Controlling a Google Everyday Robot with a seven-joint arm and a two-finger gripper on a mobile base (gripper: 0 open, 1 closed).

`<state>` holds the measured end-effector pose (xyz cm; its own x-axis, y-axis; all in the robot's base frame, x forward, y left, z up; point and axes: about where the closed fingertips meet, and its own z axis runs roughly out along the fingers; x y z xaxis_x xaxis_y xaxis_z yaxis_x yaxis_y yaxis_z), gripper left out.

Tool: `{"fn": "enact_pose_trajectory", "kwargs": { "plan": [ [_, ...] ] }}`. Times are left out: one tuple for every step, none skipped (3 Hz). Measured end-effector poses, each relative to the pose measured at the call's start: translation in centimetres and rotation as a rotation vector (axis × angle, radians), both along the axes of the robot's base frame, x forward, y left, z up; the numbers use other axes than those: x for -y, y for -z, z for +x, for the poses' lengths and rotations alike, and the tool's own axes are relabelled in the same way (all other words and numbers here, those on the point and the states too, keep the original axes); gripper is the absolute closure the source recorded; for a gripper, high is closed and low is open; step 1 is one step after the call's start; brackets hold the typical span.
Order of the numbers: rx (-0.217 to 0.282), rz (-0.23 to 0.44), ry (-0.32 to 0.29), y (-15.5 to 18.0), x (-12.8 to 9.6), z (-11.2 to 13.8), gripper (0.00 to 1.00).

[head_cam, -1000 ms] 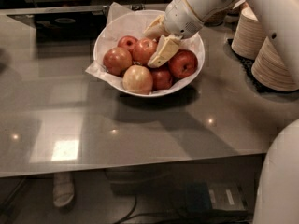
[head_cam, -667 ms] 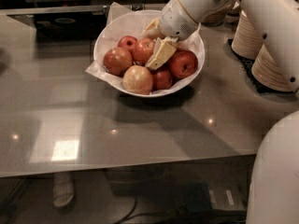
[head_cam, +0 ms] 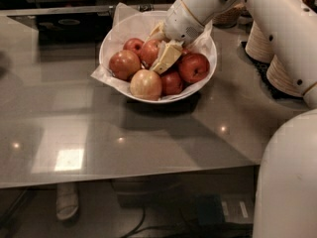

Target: Pick apple from white bowl

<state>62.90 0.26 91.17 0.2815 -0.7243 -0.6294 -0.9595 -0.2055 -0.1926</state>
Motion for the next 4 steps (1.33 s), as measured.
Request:
{"fn": "enact_pose_trajectory", "kwargs": {
  "plan": [
    [0.0, 0.0, 0.0, 0.0, 0.0, 0.0, 0.83],
    [0.007, 0.007, 0.009, -0.5, 0.3, 0.0, 1.0],
    [0.057, 0.027, 0.035, -3.5, 1.7, -0.5, 1.0],
    [0.126, 0.07, 0.069, -6.8, 3.6, -1.6, 1.0]
  ]
}}
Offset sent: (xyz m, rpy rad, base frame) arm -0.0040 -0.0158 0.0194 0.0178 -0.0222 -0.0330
